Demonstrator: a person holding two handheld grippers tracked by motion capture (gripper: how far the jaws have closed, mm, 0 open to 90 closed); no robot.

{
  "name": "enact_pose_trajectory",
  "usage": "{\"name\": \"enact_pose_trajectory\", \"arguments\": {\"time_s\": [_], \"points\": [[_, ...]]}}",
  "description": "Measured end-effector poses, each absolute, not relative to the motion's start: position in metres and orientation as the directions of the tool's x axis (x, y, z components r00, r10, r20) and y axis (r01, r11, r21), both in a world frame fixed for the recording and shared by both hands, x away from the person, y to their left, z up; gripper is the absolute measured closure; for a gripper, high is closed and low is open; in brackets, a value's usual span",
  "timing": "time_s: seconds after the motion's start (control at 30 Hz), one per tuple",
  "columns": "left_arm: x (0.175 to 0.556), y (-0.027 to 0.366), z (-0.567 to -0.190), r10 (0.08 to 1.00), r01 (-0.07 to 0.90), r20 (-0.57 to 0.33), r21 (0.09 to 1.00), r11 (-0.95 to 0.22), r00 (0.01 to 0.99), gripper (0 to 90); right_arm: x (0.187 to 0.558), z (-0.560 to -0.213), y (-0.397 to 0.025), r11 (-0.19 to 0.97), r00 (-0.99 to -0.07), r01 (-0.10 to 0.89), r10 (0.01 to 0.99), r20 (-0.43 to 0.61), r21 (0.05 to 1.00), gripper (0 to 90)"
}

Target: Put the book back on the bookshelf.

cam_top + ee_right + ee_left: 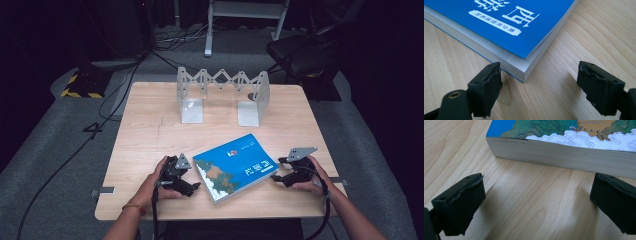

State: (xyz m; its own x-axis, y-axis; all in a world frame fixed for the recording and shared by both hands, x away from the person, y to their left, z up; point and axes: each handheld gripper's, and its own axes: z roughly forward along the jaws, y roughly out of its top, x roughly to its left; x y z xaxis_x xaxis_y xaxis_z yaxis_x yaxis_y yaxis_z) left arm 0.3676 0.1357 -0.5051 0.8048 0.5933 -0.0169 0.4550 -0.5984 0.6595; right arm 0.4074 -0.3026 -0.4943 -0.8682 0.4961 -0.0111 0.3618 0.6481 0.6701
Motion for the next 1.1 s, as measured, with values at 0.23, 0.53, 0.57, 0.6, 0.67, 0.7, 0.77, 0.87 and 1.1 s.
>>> {"name": "enact_pose_trajectory", "arguments": {"time_s": [0.23, 0.53, 0.57, 0.6, 0.67, 0.7, 0.77, 0.87, 1.1], "points": [[0.368, 0.136, -0.505, 0.594, 0.455, -0.016, 0.661, -0.597, 0.804, 0.6, 0.407, -0.492, -0.303, 0.642, -0.87, 0.355, 0.494, -0.012, 0.68, 22.0], [0.368, 0.136, -0.505, 0.594, 0.455, -0.016, 0.66, -0.598, 0.804, 0.5, 0.404, -0.49, -0.301, 0.665, -0.88, 0.337, 0.474, -0.028, 0.666, 24.2], [0.368, 0.136, -0.505, 0.593, 0.454, -0.016, 0.66, -0.598, 0.805, 0.6, 0.405, -0.49, -0.301, 0.655, -0.875, 0.346, 0.483, -0.02, 0.672, 24.2], [0.368, 0.136, -0.505, 0.594, 0.454, -0.016, 0.66, -0.598, 0.804, 0.6, 0.405, -0.49, -0.301, 0.653, -0.876, 0.347, 0.483, -0.016, 0.673, 24.1], [0.368, 0.136, -0.505, 0.594, 0.455, -0.016, 0.66, -0.598, 0.804, 0.6, 0.405, -0.491, -0.301, 0.653, -0.875, 0.35, 0.484, -0.015, 0.671, 22.8], [0.368, 0.136, -0.505, 0.594, 0.454, -0.016, 0.66, -0.598, 0.805, 0.5, 0.405, -0.491, -0.3, 0.653, -0.874, 0.351, 0.486, -0.016, 0.671, 22.5], [0.368, 0.136, -0.505, 0.594, 0.455, -0.016, 0.66, -0.598, 0.804, 0.6, 0.405, -0.491, -0.3, 0.653, -0.872, 0.352, 0.49, -0.019, 0.67, 21.2], [0.368, 0.136, -0.505, 0.59, 0.453, -0.016, 0.658, -0.601, 0.807, 0.6, 0.405, -0.491, -0.3, 0.652, -0.87, 0.352, 0.493, -0.023, 0.672, 20.6], [0.368, 0.139, -0.5, 0.605, 0.476, -0.018, 0.636, -0.607, 0.796, 6.8, 0.403, -0.484, -0.3, 0.643, -0.867, 0.33, 0.497, -0.048, 0.691, 18.9]]}}
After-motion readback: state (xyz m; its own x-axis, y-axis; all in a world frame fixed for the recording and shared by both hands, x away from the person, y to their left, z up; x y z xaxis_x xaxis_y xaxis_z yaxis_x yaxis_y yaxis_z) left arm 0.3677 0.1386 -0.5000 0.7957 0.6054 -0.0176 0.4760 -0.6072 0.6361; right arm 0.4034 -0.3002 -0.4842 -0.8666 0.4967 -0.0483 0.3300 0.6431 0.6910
